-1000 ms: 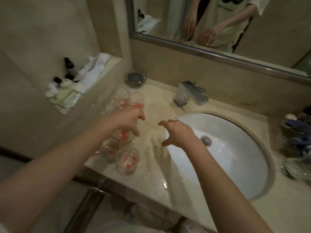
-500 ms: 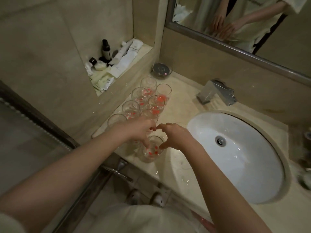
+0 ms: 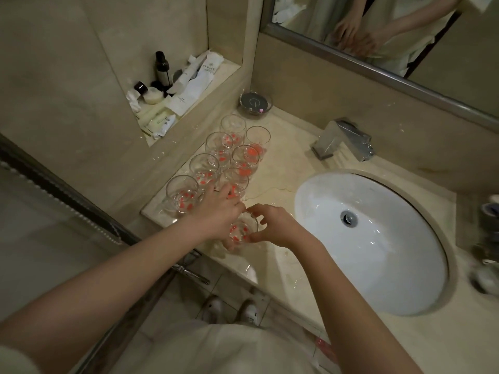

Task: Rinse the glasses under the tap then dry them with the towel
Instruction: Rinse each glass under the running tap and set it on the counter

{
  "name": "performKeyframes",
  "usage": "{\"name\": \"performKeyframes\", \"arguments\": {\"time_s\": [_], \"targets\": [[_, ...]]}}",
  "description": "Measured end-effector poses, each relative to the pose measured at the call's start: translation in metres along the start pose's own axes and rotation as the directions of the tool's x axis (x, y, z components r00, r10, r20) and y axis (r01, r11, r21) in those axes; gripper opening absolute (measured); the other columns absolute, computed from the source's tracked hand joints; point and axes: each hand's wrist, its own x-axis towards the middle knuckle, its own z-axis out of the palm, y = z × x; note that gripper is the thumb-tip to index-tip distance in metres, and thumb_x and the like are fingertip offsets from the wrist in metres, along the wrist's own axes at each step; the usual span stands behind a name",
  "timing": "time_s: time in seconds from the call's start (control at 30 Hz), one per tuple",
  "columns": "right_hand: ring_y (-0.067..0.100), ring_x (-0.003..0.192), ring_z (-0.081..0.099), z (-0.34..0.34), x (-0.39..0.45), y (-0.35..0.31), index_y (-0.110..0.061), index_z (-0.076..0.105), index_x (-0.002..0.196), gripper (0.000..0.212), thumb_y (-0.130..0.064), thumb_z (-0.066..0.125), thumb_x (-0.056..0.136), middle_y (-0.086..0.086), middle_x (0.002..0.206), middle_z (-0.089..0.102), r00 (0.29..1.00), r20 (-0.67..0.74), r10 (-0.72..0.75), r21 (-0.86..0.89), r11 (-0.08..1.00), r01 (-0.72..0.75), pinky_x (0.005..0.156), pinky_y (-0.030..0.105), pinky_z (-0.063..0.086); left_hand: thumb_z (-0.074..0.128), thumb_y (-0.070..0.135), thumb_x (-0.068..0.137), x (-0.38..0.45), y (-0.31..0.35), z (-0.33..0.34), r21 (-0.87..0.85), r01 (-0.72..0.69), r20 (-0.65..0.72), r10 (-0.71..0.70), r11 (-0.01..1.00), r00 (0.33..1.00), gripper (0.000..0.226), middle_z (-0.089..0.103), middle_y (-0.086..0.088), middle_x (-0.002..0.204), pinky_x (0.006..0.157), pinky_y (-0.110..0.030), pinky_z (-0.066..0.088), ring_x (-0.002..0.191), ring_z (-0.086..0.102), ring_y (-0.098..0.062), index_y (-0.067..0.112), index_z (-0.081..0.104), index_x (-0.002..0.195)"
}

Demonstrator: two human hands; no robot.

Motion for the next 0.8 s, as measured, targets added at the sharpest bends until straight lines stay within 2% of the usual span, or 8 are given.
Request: {"name": "performKeyframes", "arguments": {"time_s": [0.1, 0.2, 0.33, 0.47, 0.57, 0.67, 0.73, 0.8], "targets": [[0.015, 0.101, 0.052, 0.002, -0.003, 0.003, -0.017, 0.051, 0.136, 0.071, -0.022, 0.083, 0.073, 0.003, 0.126, 0.059, 1.0, -0.013, -0.018, 0.04, 0.999, 0.018, 0.082, 0.024, 0.039, 0.071, 0.071, 0.065, 0.001, 0.002, 0.0, -0.031, -0.005, -0.021, 0.004, 0.999, 1.0, 0.094, 0.045, 0.005, 0.145, 0.115, -0.057, 0.001, 0.145, 0.011, -0.025, 0.022, 0.043, 0.141], [0.019, 0.106, 0.056, 0.003, -0.005, 0.007, -0.017, 0.055, 0.131, 0.069, -0.021, 0.086, 0.069, 0.003, 0.122, 0.061, 0.999, -0.048, -0.022, 0.074, 0.997, 0.025, 0.086, 0.028, 0.044, 0.07, 0.07, 0.066, 0.002, 0.003, 0.001, -0.043, -0.025, -0.055, 0.022, 0.999, 0.998, 0.09, 0.049, 0.005, 0.141, 0.115, -0.053, 0.0, 0.144, 0.016, -0.018, 0.023, 0.046, 0.139], [0.016, 0.101, 0.057, -0.003, -0.013, 0.022, -0.019, 0.059, 0.127, 0.068, -0.019, 0.088, 0.066, -0.005, 0.115, 0.062, 0.997, -0.083, -0.001, 0.177, 0.984, 0.016, 0.086, 0.028, 0.048, 0.073, 0.066, 0.067, 0.013, 0.012, -0.007, -0.088, -0.086, -0.082, 0.079, 0.992, 0.994, 0.088, 0.052, 0.001, 0.138, 0.115, -0.04, 0.01, 0.14, 0.026, -0.015, 0.021, 0.049, 0.138], [0.01, 0.097, 0.058, -0.029, -0.03, 0.049, -0.024, 0.061, 0.124, 0.065, -0.014, 0.087, 0.065, -0.013, 0.11, 0.061, 0.985, -0.167, 0.052, 0.324, 0.946, 0.005, 0.075, 0.013, 0.043, 0.085, 0.049, 0.059, 0.043, 0.029, -0.025, -0.319, -0.117, -0.117, 0.083, 0.941, 0.99, 0.088, 0.052, 0.001, 0.132, 0.105, -0.031, 0.031, 0.131, 0.037, -0.016, 0.022, 0.052, 0.136], [0.005, 0.098, 0.06, -0.052, -0.039, 0.079, -0.027, 0.062, 0.121, 0.062, -0.013, 0.086, 0.066, -0.013, 0.113, 0.063, 0.967, -0.232, 0.105, 0.423, 0.906, 0.003, 0.079, 0.017, 0.047, 0.092, 0.032, 0.053, 0.075, 0.046, -0.033, -0.598, -0.128, -0.154, 0.044, 0.791, 0.987, 0.084, 0.062, 0.004, 0.121, 0.093, -0.029, 0.046, 0.114, 0.055, -0.015, 0.021, 0.058, 0.129], [0.009, 0.102, 0.062, -0.073, -0.044, 0.111, -0.03, 0.061, 0.116, 0.059, -0.009, 0.086, 0.067, -0.012, 0.112, 0.064, 0.952, -0.262, 0.159, 0.543, 0.84, 0.009, 0.088, 0.029, 0.054, 0.093, 0.022, 0.052, 0.105, 0.066, -0.038, -0.809, -0.119, -0.128, 0.024, 0.575, 0.991, 0.075, 0.065, 0.01, 0.113, 0.082, -0.02, 0.049, 0.101, 0.062, -0.01, 0.027, 0.058, 0.119], [0.011, 0.102, 0.063, -0.086, -0.047, 0.131, -0.025, 0.061, 0.116, 0.057, -0.004, 0.084, 0.069, -0.006, 0.114, 0.064, 0.945, -0.276, 0.174, 0.599, 0.8, 0.027, 0.086, 0.026, 0.055, 0.092, 0.019, 0.052, 0.123, 0.081, -0.041, -0.894, -0.105, -0.109, 0.016, 0.436, 0.994, 0.071, 0.064, 0.013, 0.109, 0.079, -0.017, 0.049, 0.098, 0.063, -0.006, 0.033, 0.056, 0.111], [0.009, 0.104, 0.062, -0.097, -0.048, 0.147, -0.018, 0.061, 0.12, 0.055, 0.0, 0.081, 0.072, -0.002, 0.117, 0.063, 0.939, -0.286, 0.192, 0.643, 0.765, 0.039, 0.081, 0.018, 0.053, 0.092, 0.016, 0.05, 0.136, 0.095, -0.04, -0.955, -0.089, -0.096, -0.01, 0.281, 0.995, 0.071, 0.064, 0.012, 0.111, 0.082, -0.02, 0.051, 0.103, 0.063, -0.006, 0.034, 0.056, 0.108]]}}
